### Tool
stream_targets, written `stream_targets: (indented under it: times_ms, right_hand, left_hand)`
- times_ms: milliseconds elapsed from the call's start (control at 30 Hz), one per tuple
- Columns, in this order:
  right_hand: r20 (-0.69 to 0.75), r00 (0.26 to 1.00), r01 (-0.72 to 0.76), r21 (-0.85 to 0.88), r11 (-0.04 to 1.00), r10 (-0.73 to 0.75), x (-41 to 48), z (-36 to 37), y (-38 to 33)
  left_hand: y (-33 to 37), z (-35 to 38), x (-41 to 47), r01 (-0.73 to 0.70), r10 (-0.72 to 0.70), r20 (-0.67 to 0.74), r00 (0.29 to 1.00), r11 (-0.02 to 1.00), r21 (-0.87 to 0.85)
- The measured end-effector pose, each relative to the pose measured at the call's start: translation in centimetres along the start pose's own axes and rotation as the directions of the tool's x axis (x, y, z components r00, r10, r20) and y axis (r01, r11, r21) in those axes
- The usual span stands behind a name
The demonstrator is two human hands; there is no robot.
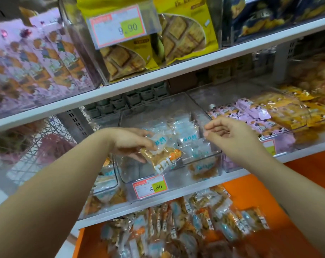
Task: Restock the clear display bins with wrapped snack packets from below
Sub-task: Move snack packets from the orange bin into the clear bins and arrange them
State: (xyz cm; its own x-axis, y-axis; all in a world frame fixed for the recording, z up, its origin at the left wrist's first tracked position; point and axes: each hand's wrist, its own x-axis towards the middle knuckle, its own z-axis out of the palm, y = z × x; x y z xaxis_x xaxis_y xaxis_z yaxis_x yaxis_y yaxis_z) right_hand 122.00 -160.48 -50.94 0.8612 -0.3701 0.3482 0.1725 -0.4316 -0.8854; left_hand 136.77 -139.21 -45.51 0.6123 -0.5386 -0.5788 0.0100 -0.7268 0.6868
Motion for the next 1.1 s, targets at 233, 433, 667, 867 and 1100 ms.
stream_targets:
  times_ms: [233,433,667,867,1100]
  right_hand:
    - [-0.003,1.000,-0.010,-0.005,1.000,0.010,0.0,0.1,0.0]
    - [-0.003,1.000,-0.011,-0.004,1.000,0.011,0.1,0.3,0.1]
    - [0.000,1.000,-0.006,-0.001,1.000,0.006,0.0,0.5,0.2]
    - [-0.003,1.000,0.019,-0.022,1.000,-0.019,0.1,0.6,0.4]
    - [0.239,0.932,0.362,-0.610,0.705,-0.272,-1.7,1.2,0.3]
  left_hand:
    - [0.6,-0.9,0.6,-0.015,0.015,0.000,1.000,0.999,0.048]
    - [0.6,1.9,0.3,-0.106,0.184,-0.139,0.973,0.891,0.441]
    - [-1.9,5.6,1.6,-0.207,0.370,-0.164,0.915,0.777,0.594]
    - [-3.1,5.1,1.0,-0.220,0.321,-0.187,0.929,0.882,0.418]
    - [-2.5,4.7,-0.2,-0.100,0.159,-0.159,0.974,0.941,0.324]
